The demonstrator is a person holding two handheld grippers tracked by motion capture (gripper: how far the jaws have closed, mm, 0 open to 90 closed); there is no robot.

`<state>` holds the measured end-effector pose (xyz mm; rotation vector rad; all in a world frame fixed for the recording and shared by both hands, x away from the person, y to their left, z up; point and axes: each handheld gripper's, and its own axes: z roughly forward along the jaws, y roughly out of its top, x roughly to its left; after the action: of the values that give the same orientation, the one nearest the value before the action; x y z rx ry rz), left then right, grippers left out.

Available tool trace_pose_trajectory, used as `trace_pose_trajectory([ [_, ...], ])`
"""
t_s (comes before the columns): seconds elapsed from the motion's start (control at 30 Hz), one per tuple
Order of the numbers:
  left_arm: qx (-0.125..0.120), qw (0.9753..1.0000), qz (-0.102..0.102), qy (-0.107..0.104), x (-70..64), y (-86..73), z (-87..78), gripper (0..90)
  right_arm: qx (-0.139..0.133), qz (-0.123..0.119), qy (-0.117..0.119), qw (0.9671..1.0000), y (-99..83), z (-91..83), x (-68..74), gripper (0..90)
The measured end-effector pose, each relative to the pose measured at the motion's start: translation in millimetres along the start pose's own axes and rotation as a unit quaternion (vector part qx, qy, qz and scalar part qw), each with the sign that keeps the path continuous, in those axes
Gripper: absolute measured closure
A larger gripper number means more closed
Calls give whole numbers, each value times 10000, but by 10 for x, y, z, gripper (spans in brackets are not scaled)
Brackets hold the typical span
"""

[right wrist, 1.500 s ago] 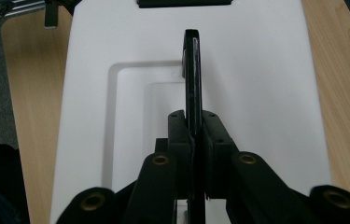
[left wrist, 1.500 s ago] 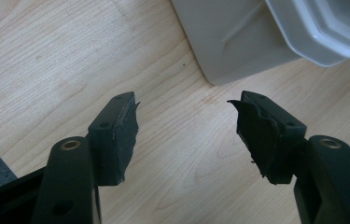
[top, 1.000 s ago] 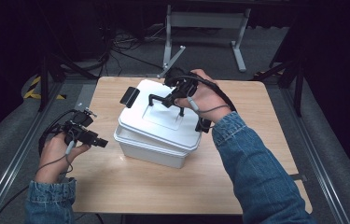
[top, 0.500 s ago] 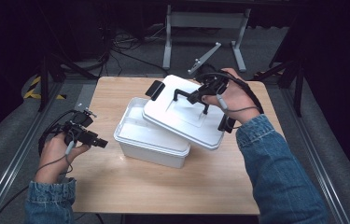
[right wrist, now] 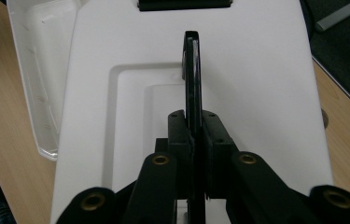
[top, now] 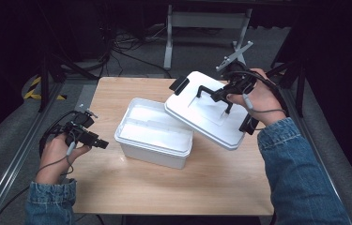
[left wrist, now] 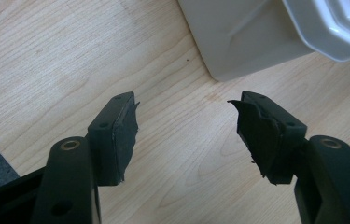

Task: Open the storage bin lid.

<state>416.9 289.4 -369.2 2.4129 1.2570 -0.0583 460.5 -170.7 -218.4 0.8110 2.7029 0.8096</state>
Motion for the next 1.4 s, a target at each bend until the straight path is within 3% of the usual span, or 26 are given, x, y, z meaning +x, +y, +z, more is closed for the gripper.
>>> trace_pose_trajectory([
  [0.37, 0, 10000, -1, 42, 15, -8, -2, 383, 4, 461, -252, 9986, -309, -149, -261, 847],
  [0.8, 22, 10000, -27, 37, 23, -10, 14, 382, 74, 975, -523, 9938, -667, -221, -554, 847],
  [1.07, 26, 10000, -38, 24, 33, -14, 18, 381, 213, 1229, -545, 9907, -893, -57, -698, 847],
  [1.4, 47, 10000, -54, 32, 26, -9, 32, 381, 296, 1381, -514, 9886, -1178, 210, -820, 847],
])
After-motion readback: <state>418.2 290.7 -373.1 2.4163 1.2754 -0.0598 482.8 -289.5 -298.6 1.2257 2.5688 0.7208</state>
